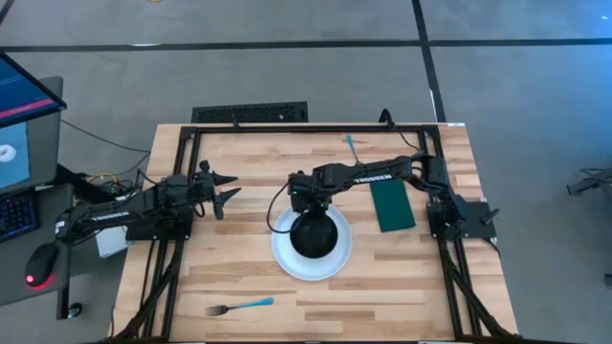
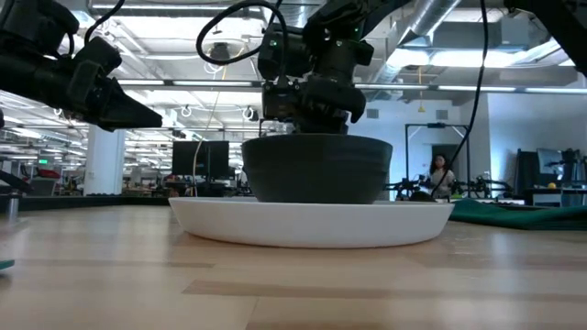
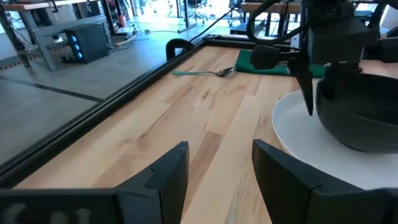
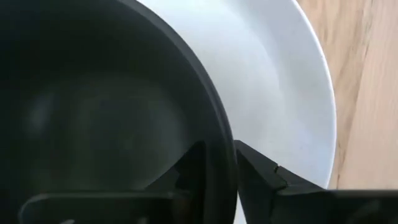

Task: Set table place
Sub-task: Put the black bowl on the white plate, then put the blue fork to the right of the white plate

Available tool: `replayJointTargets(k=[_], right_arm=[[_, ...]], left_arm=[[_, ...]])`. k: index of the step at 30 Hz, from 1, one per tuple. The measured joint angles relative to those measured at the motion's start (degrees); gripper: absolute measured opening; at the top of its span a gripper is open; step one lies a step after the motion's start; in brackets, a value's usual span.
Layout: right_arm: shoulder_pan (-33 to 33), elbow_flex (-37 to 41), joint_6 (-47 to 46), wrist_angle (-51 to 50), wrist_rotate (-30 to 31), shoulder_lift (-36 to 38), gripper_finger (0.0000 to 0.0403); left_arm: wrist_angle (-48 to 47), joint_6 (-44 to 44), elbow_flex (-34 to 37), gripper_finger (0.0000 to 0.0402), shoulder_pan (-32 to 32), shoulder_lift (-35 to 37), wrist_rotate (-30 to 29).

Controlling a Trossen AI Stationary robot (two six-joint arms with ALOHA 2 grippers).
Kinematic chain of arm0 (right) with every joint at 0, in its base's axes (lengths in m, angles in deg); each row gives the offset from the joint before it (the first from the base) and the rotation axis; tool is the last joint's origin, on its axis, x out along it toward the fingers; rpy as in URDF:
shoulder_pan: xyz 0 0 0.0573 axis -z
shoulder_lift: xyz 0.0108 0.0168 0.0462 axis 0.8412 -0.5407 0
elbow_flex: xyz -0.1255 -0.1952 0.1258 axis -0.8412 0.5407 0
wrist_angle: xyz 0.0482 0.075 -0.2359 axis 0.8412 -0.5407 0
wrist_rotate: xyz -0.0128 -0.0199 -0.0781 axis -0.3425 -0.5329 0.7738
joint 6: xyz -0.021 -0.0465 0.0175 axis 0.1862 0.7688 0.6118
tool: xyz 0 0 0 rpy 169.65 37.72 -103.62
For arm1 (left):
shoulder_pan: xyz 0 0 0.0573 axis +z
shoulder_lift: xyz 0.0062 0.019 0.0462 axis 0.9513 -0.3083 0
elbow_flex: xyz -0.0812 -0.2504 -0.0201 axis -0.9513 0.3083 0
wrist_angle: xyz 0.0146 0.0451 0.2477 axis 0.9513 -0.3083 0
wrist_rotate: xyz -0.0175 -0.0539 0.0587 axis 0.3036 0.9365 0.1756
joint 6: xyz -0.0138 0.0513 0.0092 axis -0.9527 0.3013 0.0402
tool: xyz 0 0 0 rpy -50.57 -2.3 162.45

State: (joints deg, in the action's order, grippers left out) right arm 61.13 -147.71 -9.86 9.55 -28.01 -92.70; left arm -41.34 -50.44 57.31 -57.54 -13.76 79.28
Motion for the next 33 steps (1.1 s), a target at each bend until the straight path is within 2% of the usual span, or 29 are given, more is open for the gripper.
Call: replayJointTargets(k=[15,21,25,29,33], right_arm=[[-0.61,-0.93,2.39,-3.33,0.21,0.54,0.0244],[-0.61,-7.22,3.01,-8.57,1.88,0.55,0.0249],[-0.61,-13.02,4.04,-14.79,5.42,0.55,0.0249],[-0.31,-20.55,3.93,-22.42,5.79,0.55,0.0249],[-0.49,-28.45,-1.47,-32.39,5.8,0.55,0.0249]], left_arm=[[0.02,0.0,0.02,0.0167,0.0,0.0,0.0],[0.02,-0.02,0.02,0.0167,0.0,0.0,0.0],[0.02,0.0,0.02,0.0167,0.0,0.0,0.0],[0.02,0.0,0.02,0.0167,0.0,0.0,0.0],[0.02,-1.07,0.02,0.0167,0.0,0.0,0.0]])
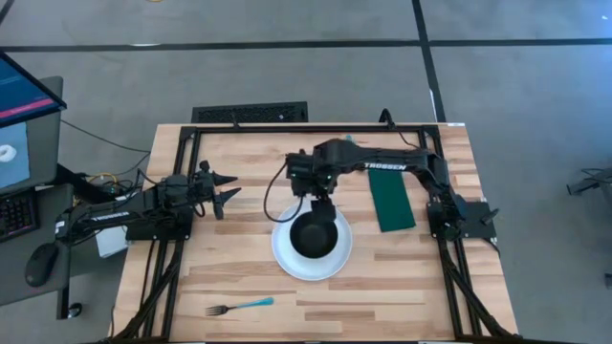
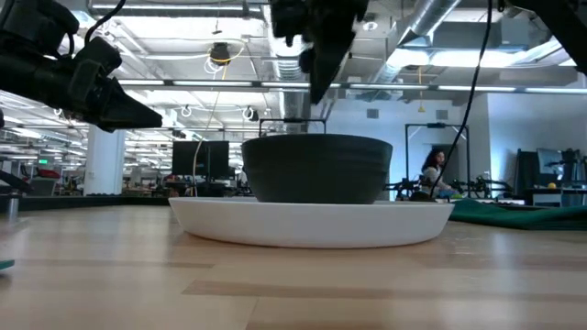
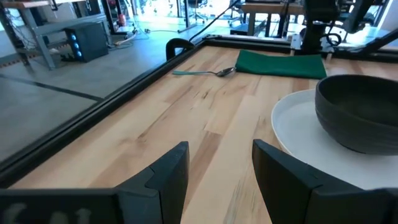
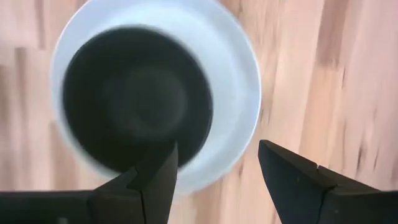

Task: Set table place
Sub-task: Put the blue fork to the right of the white plate

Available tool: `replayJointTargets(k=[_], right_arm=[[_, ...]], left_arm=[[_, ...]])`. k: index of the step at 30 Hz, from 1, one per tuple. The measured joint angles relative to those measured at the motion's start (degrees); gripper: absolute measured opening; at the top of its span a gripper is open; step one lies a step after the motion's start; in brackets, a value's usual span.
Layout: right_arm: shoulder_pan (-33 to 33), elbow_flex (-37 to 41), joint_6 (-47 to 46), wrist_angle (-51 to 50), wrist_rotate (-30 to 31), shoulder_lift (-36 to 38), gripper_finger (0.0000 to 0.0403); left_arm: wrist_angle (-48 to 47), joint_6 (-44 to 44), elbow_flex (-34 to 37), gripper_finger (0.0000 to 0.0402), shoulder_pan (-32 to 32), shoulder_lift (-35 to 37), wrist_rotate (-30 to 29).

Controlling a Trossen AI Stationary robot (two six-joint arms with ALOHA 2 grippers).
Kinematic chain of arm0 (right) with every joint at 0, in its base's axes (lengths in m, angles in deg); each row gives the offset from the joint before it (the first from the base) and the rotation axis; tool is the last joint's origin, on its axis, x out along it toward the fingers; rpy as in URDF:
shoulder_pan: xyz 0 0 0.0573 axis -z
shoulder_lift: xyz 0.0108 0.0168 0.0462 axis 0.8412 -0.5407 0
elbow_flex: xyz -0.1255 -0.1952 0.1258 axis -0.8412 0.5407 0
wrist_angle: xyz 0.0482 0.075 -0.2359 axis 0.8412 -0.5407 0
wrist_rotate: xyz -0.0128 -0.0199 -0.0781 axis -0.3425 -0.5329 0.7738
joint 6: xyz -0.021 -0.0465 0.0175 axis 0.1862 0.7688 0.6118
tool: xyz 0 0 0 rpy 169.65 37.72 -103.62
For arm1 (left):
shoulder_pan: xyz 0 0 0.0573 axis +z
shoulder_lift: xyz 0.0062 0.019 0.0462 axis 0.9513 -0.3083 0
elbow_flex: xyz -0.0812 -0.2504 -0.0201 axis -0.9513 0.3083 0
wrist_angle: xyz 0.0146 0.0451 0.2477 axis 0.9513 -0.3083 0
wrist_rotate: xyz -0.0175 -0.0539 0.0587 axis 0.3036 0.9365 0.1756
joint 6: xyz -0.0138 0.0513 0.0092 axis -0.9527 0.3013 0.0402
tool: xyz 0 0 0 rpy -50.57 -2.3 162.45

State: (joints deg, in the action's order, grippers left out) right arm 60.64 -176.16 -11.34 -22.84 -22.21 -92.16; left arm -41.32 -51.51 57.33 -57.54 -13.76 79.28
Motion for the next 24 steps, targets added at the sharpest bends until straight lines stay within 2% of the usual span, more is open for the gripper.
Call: replayJointTargets(k=[4,6,11,17,24], right_arm=[[-0.38,-7.12,-3.31,-9.84,0.04,0.0,0.0249],[-0.37,-8.87,-4.39,-8.94,0.38,0.99,0.0249],[0.04,-9.17,-4.59,-9.49,2.59,8.45,0.0249],[0.43,-7.73,-8.67,-6.07,9.49,17.23,0.0249],[0.03,-7.64,-10.71,-8.49,11.88,20.9,0.0249]], left_arm=[[-0.02,-2.62,0.0,0.0167,0.0,0.0,0.36],[-0.02,-4.25,0.02,0.0167,-0.01,0.0,0.58],[-0.07,-6.32,0.02,0.0167,-0.02,0.02,0.57],[-0.17,-6.34,0.02,0.0167,0.0,0.03,0.55],[-0.07,-7.25,0.02,0.0167,-0.01,0.02,0.5]])
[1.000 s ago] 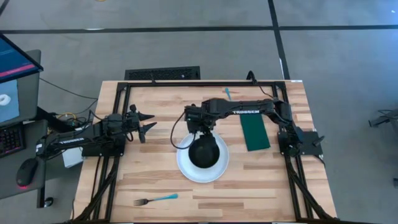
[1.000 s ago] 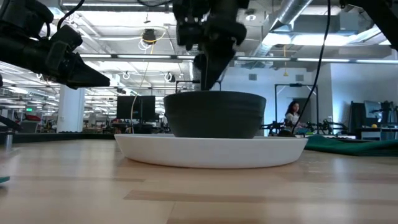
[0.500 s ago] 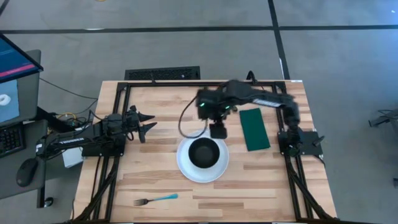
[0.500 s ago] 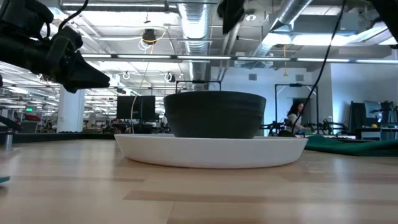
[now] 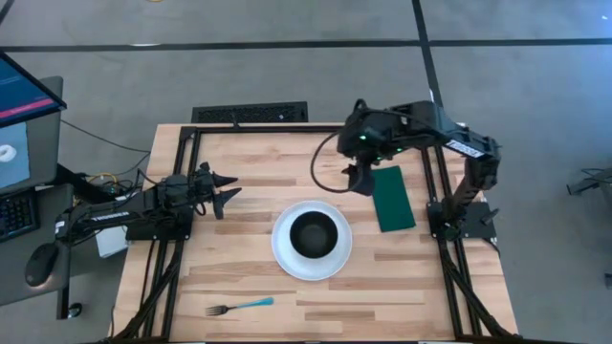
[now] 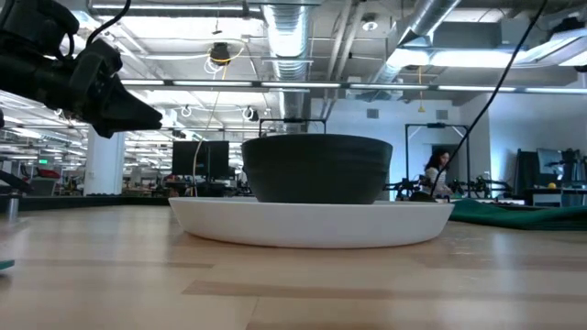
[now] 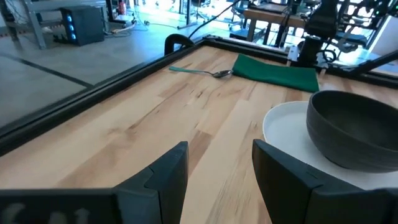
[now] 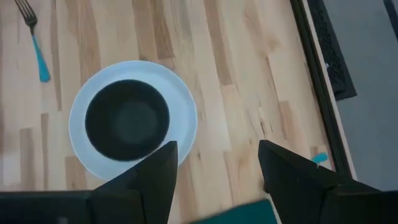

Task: Set table place
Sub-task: Put the blue fork to the right of the white plate

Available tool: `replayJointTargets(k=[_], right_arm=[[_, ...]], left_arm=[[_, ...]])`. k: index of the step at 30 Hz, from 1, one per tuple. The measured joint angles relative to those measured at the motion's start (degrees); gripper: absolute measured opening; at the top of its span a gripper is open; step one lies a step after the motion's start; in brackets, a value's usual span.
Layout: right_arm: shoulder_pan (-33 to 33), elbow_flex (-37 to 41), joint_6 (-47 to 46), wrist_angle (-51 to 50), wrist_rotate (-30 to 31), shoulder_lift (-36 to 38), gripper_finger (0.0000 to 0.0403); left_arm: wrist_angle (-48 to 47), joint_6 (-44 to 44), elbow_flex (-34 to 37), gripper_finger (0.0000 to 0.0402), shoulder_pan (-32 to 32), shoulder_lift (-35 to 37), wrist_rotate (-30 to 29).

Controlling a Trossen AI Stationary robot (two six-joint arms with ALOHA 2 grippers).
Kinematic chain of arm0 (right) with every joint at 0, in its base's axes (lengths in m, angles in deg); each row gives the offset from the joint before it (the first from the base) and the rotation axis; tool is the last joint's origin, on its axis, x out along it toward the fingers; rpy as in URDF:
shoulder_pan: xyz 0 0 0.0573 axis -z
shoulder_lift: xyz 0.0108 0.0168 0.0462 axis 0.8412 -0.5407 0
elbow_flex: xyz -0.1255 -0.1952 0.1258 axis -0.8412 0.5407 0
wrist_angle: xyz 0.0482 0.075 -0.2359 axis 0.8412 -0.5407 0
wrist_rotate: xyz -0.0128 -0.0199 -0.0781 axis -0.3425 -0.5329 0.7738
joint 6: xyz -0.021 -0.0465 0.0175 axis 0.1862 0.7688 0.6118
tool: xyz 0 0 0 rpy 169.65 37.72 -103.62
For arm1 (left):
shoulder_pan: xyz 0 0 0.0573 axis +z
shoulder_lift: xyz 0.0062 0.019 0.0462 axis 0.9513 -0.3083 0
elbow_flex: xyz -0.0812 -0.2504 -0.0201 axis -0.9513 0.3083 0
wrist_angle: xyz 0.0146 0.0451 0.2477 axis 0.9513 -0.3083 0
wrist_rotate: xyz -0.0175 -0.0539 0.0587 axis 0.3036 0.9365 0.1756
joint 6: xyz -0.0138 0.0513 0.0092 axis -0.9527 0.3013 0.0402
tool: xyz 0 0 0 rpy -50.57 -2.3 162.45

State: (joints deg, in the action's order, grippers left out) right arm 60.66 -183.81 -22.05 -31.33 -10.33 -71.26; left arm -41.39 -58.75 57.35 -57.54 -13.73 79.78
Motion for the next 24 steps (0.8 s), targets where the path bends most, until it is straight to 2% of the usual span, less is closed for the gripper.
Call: replayJointTargets(k=[4,8,11,24], right_arm=[[-0.61,1.1,-1.85,-0.87,2.83,2.08,0.0249],[-1.06,8.52,-5.39,-0.23,10.1,6.51,0.0249],[-0.92,18.19,-8.22,3.47,13.83,11.83,0.0249],[2.91,66.93,-6.26,40.5,13.26,39.8,0.0249]], left_arm=[[-0.02,-1.48,0.0,0.0167,0.0,0.0,0.04],[-0.04,-1.64,0.0,0.0167,-0.01,0.0,0.06],[-0.04,-3.65,0.0,0.0167,-0.01,0.0,0.07],[-0.04,-5.08,0.0,0.0167,0.01,0.0,0.11]])
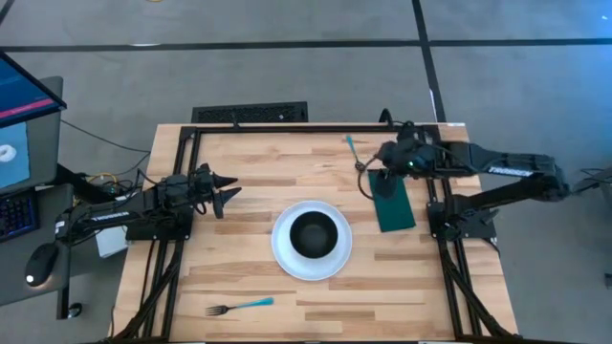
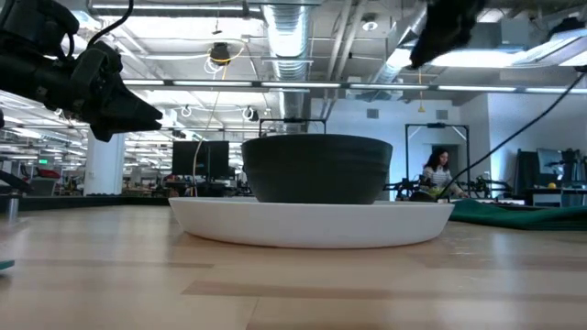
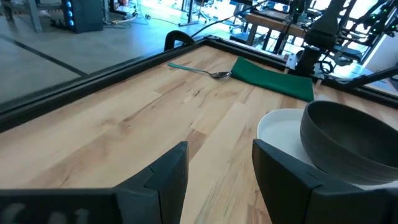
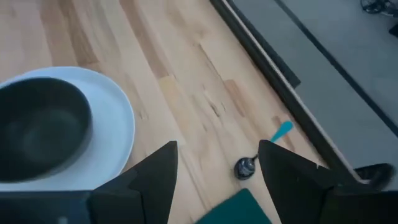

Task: Set table place
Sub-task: Put the blue fork to the right of the white plate

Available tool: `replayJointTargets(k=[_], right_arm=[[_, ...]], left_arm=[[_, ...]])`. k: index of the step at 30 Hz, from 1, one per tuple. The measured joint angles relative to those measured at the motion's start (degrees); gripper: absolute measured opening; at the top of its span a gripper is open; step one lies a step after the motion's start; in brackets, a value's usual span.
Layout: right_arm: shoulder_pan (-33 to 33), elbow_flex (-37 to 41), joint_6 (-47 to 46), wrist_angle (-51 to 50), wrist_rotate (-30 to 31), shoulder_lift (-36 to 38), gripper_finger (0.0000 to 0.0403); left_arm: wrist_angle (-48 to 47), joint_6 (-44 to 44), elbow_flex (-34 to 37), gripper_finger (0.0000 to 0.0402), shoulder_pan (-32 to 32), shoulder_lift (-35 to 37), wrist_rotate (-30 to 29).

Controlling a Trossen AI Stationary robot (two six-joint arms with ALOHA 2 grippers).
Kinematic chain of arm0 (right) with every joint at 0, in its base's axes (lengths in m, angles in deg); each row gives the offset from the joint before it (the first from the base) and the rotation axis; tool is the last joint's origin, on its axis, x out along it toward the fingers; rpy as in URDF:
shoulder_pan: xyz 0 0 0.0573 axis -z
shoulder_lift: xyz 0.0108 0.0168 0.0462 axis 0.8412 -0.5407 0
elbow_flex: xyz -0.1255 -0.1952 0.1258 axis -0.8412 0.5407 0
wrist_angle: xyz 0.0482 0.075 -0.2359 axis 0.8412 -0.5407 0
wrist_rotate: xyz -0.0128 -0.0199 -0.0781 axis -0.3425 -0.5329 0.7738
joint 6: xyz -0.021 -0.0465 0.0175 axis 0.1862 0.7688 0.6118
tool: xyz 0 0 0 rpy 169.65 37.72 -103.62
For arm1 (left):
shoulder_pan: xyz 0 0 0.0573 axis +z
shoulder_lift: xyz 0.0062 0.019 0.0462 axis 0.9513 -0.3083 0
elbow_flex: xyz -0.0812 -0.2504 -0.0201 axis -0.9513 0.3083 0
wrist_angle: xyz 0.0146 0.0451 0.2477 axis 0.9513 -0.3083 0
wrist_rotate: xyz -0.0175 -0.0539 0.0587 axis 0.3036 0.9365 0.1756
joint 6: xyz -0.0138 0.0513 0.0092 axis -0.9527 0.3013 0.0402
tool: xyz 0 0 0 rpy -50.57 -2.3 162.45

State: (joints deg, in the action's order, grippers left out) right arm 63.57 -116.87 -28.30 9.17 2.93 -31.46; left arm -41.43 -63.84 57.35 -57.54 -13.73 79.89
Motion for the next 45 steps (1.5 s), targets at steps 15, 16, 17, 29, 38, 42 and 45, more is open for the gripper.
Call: replayJointTargets(k=[15,16,17,29,38,42,45], right_arm=[[0.59,35.77,-4.17,35.1,-3.04,13.47,0.0249],[0.59,36.22,-4.17,35.9,-3.02,13.49,0.0249],[0.59,36.33,-4.17,36.38,-3.04,13.4,0.0249],[0.59,36.33,-4.11,38.25,-2.91,13.36,0.0249],[0.59,36.33,-4.09,38.25,-2.87,13.35,0.0249],[0.59,36.33,-3.99,38.25,-2.87,13.33,0.0249],[0.59,36.33,-2.61,38.31,-2.87,13.33,0.0249]], left_arm=[[0.36,-0.11,0.04,0.0167,-0.01,-0.01,-0.04],[0.46,-0.17,0.04,0.0167,-0.02,-0.02,-0.04],[0.33,-0.2,-0.11,0.0167,0.0,0.0,-0.06],[-21.43,3.62,-20.38,0.0167,-0.04,-3.82,1.28],[-35.69,-9.1,-30.27,0.0167,-0.11,-15.2,12.51],[-46.27,-18.44,-34.88,0.0161,-0.09,-22.79,13.33],[-53.5,-24.52,-38.14,0.0151,-0.09,-29.23,16.74]])
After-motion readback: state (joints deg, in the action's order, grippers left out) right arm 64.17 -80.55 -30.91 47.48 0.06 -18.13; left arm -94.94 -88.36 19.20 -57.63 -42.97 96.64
